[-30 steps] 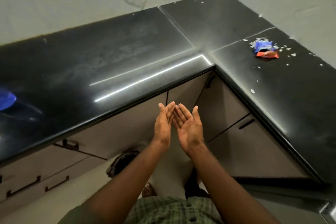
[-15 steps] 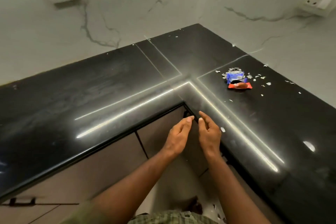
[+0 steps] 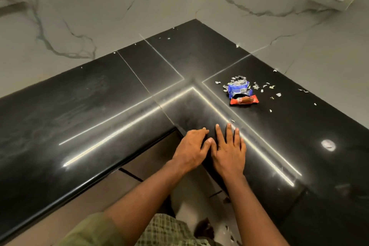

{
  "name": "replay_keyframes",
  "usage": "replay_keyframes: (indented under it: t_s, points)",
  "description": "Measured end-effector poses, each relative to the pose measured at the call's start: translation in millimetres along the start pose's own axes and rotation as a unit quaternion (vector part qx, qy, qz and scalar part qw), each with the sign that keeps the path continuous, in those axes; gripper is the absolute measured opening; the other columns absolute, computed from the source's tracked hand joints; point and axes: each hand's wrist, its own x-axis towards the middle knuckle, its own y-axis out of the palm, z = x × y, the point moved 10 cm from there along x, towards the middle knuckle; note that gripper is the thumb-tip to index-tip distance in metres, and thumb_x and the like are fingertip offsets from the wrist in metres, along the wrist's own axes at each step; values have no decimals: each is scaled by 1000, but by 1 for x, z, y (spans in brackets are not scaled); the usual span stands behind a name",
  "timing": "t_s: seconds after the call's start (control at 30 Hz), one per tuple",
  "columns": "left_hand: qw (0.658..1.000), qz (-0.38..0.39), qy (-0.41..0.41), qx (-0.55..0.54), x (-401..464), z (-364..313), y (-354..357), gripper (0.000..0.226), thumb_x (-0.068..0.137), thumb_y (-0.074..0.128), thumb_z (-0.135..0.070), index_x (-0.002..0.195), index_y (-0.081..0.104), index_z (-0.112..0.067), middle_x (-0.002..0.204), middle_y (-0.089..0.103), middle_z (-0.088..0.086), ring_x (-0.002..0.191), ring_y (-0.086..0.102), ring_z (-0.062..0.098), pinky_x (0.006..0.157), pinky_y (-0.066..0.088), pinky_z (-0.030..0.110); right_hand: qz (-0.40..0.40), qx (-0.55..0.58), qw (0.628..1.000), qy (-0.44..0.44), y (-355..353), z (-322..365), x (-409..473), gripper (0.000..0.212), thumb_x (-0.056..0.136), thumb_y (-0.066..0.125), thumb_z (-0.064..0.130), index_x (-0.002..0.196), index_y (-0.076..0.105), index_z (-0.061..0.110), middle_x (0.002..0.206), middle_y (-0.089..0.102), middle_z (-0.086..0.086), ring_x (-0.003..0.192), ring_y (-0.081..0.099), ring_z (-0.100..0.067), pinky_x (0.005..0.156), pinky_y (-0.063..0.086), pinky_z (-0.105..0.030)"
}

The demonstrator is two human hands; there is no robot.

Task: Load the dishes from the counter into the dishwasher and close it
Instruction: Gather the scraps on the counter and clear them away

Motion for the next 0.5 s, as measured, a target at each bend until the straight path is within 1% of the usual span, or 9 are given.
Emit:
replay_keyframes:
  t_s: [0.07,0.17,0.3,0.4,0.5]
  points:
    - [998,-1,11,54,25,1,-5,48,105,52,-42,146,54,-17,145,57,0,128,50,26,111,43,42,-6,3,1000,19,-3,-6,13,65,105,16,67,166,7,44,176,-3,1,162,-7,-25,130,4,-48]
    - [996,14,25,82,72,3,-10,48,103,55,-42,143,54,-16,142,52,2,124,47,27,110,41,39,-13,0,998,55,-7,-13,35,70,102,15,73,165,9,44,176,-2,2,162,-4,-25,129,5,-48]
    - [997,29,50,47,127,0,-14,52,100,61,-38,144,52,-12,141,50,8,126,46,28,112,40,38,-32,-1,995,94,-15,-20,50,72,100,20,75,165,16,44,176,3,4,162,1,-23,127,11,-48]
    - [995,38,91,13,159,-8,-10,53,98,64,-31,146,50,-12,140,52,9,129,46,27,113,39,38,-49,-6,991,120,-19,-27,65,72,99,22,77,163,21,45,175,9,5,161,6,-22,125,16,-48]
    - [989,36,141,-13,182,-18,-4,53,94,66,-21,144,52,-10,139,54,8,127,48,24,112,42,40,-69,1,987,149,-22,-34,75,72,98,25,77,163,23,45,175,13,6,161,9,-21,124,20,-49]
